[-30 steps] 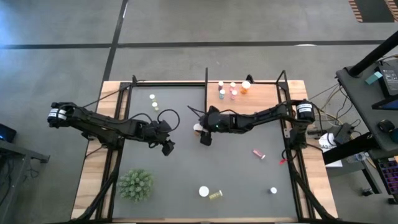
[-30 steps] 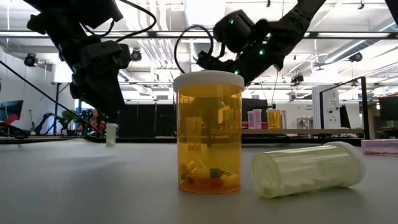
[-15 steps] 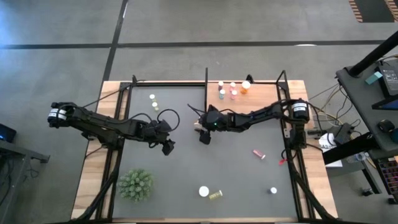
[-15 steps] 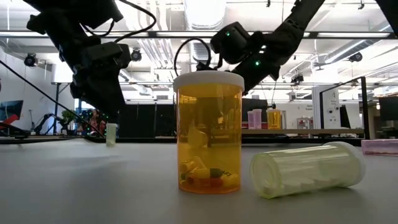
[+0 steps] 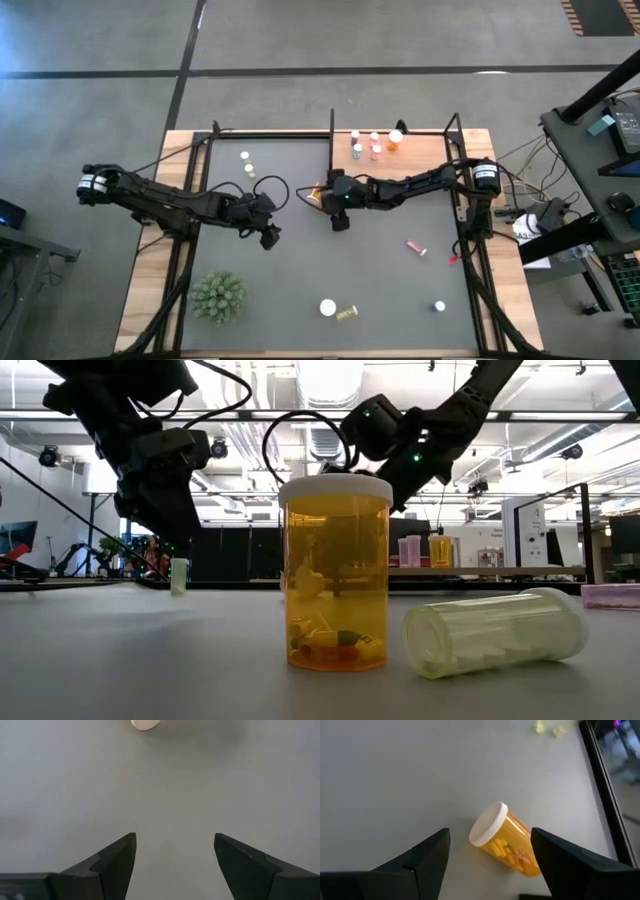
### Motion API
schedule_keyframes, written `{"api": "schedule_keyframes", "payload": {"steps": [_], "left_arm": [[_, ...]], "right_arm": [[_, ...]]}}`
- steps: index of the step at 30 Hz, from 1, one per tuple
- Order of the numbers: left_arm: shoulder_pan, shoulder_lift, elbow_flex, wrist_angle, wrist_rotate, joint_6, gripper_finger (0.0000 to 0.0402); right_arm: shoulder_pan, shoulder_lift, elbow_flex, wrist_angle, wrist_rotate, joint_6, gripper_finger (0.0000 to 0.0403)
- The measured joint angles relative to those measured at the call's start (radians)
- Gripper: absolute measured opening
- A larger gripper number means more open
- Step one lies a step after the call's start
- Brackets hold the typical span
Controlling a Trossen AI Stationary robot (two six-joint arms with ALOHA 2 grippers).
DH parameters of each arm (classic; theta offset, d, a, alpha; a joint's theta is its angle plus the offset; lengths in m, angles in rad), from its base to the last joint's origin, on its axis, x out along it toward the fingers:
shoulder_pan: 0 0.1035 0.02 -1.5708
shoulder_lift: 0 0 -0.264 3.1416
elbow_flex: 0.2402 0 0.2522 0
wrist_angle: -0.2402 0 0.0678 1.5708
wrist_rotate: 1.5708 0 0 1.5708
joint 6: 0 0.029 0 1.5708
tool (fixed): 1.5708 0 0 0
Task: Pick and place medicine bottles onto shelf by color
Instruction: Put the top orange pill bottle on the shelf aligned with the other orange pill bottle
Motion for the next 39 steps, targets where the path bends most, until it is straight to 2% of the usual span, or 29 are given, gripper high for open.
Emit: {"api": "schedule_keyframes", "payload": {"steps": [8, 16, 24, 28, 31, 36, 39], "left_arm": [[0.000, 0.000, 0.000, -0.017, 0.000, 0.017, 0.0252], [0.000, 0.000, 0.000, -0.075, 0.050, 0.016, 0.0252], [0.000, -0.001, 0.000, -0.064, 0.027, 0.016, 0.0252], [0.000, 0.010, 0.000, 0.031, -0.079, 0.032, 0.0252], [0.000, 0.034, 0.000, 0.121, -0.092, 0.107, 0.0252], [0.001, 0.109, -0.002, 0.372, -0.119, 0.259, 0.0252], [0.003, 0.178, -0.002, 0.509, -0.175, 0.347, 0.0252]], "right_arm": [[-0.001, 0.001, 0.144, -0.227, -0.019, -0.095, 0.0270], [-0.022, 0.007, 0.199, -0.297, -0.027, -0.235, 0.0269], [-0.022, 0.007, 0.199, -0.315, -0.018, -0.214, 0.0251], [-0.024, 0.001, 0.199, -0.379, -0.011, -0.148, 0.0242], [-0.019, -0.020, 0.199, -0.451, -0.008, -0.099, 0.0239], [0.008, -0.081, 0.199, -0.564, -0.015, -0.009, 0.0235], [0.030, -0.119, 0.199, -0.603, -0.016, 0.059, 0.0235]]}}
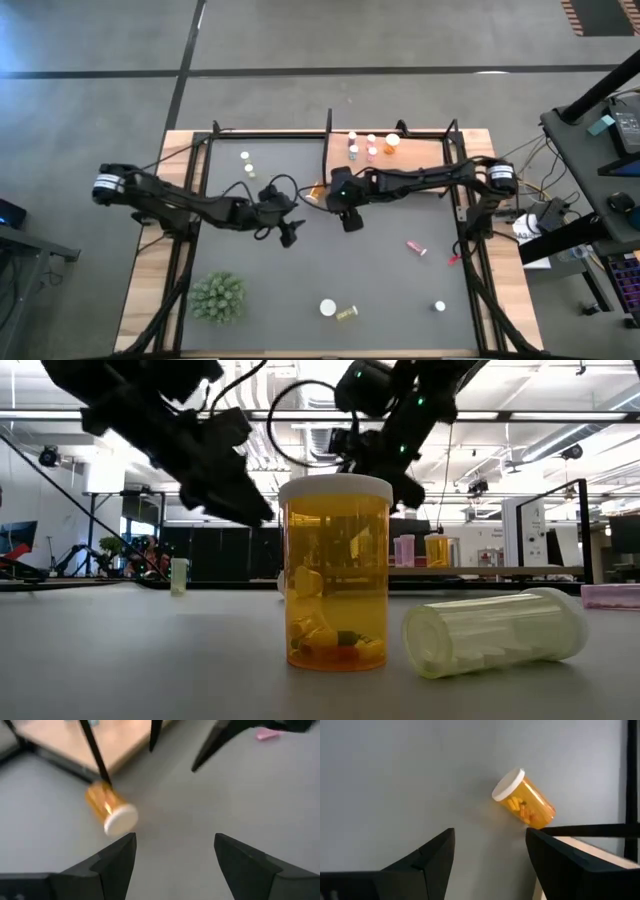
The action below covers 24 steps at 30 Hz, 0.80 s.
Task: Pick and place medicine bottles onto shelf by color
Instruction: Put the top orange pill bottle on the shelf aligned with the other orange pill bottle
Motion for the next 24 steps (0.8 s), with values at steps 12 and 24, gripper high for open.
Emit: {"api": "schedule_keyframes", "payload": {"steps": [12, 24], "left_arm": [[0.028, 0.323, 0.016, 0.396, -0.352, 0.036, 0.0252], [0.097, 0.605, 0.051, 0.738, -0.354, 0.024, 0.0252]], "right_arm": [[0.058, -0.070, -0.003, -0.108, 0.068, 0.136, 0.0235], [0.061, -0.078, -0.010, -0.150, 0.096, 0.174, 0.0235]]}}
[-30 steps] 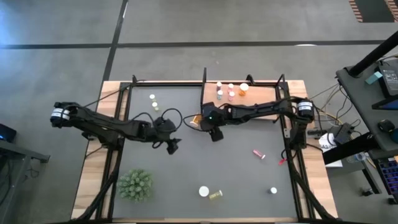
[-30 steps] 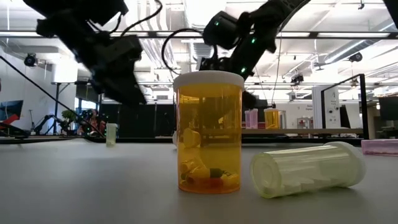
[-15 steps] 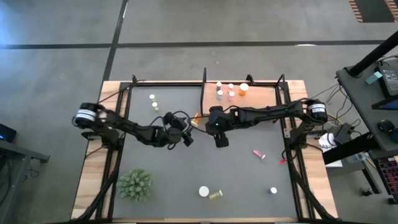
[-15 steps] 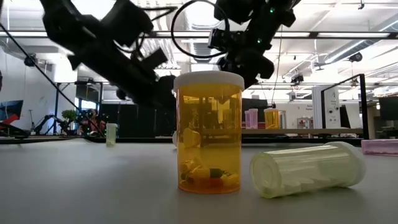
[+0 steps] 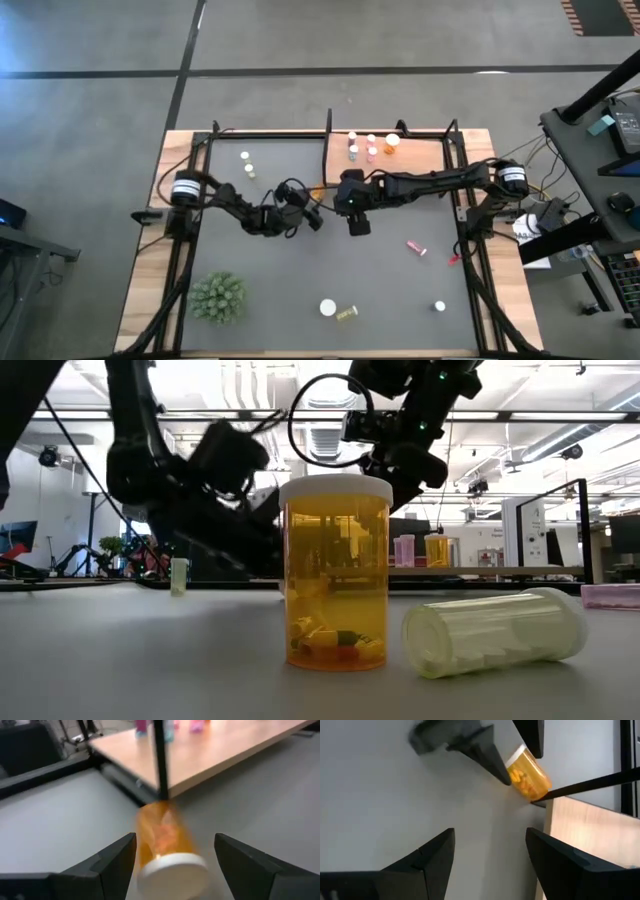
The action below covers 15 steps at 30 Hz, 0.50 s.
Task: Pick and place medicine bottles onto shelf by color
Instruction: Put the top orange pill bottle on the shelf aligned with the other orange pill bottle
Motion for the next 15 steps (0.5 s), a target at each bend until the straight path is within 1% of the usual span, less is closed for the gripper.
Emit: {"api": "schedule_keyframes", "payload": {"steps": [5, 11, 15], "left_arm": [[0.019, 0.050, 0.001, -0.012, -0.007, -0.066, 0.0252], [0.020, 0.064, 0.000, -0.008, 0.004, -0.059, 0.0251], [0.020, 0.060, -0.001, -0.009, 0.012, -0.034, 0.0238]], "right_arm": [[0.002, -0.001, -0.003, -0.027, 0.011, 0.002, 0.0235], [0.002, -0.001, -0.004, -0.034, 0.011, -0.001, 0.0235], [0.002, -0.001, -0.004, -0.035, 0.010, -0.002, 0.0235]]}}
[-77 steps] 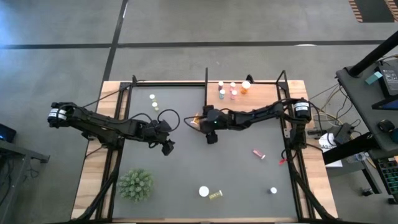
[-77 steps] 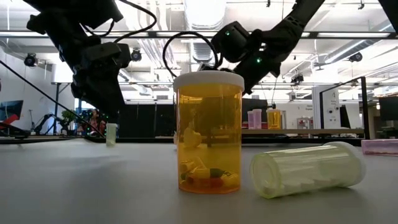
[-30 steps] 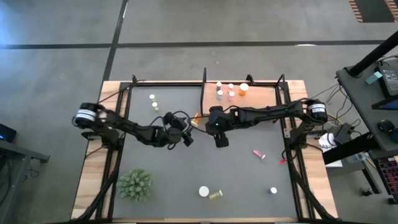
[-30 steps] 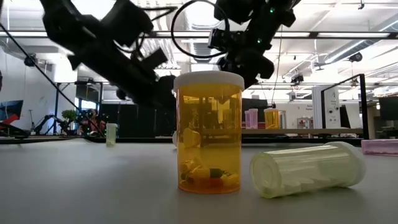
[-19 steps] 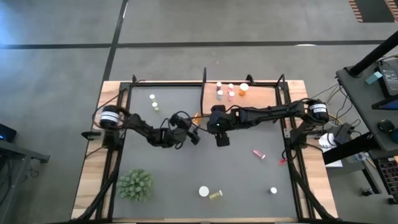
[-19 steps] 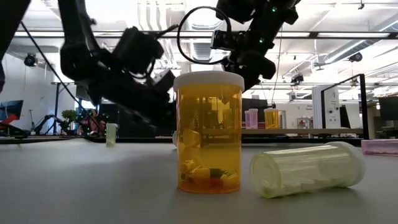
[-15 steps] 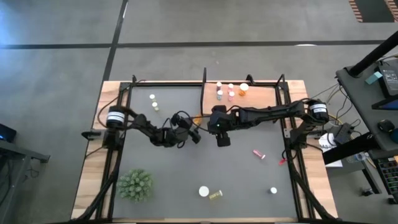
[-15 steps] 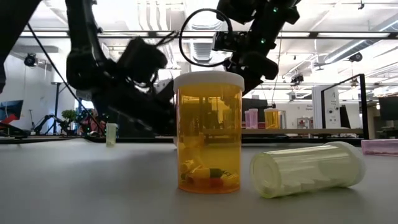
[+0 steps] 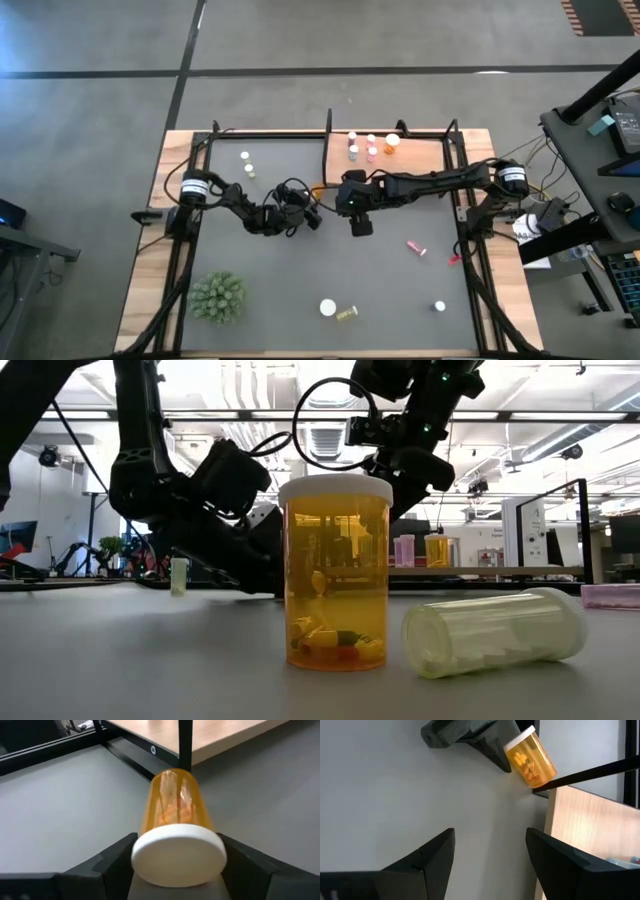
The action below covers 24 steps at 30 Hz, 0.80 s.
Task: Pick and place medicine bottles onto shelf by color
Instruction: Put the top orange pill bottle on the shelf aligned with the other orange pill bottle
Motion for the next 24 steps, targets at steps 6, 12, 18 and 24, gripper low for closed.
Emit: {"api": "schedule_keyframes", "payload": {"steps": [6, 12, 18, 24], "left_arm": [[0.000, -0.001, 0.000, -0.001, 0.004, -0.002, 0.0201], [-0.002, -0.027, -0.003, -0.006, 0.087, -0.002, 0.0184], [-0.012, -0.096, -0.023, -0.009, 0.257, -0.006, 0.0186], [-0.027, -0.137, -0.032, -0.041, 0.541, -0.062, 0.0187]], "right_arm": [[0.000, 0.000, 0.000, -0.009, 0.000, 0.002, 0.0235], [0.000, 0.000, 0.000, -0.054, 0.001, 0.003, 0.0235], [0.000, -0.002, 0.000, -0.122, 0.121, 0.003, 0.0235], [-0.001, -0.006, 0.000, -0.189, 0.217, 0.037, 0.0235]]}}
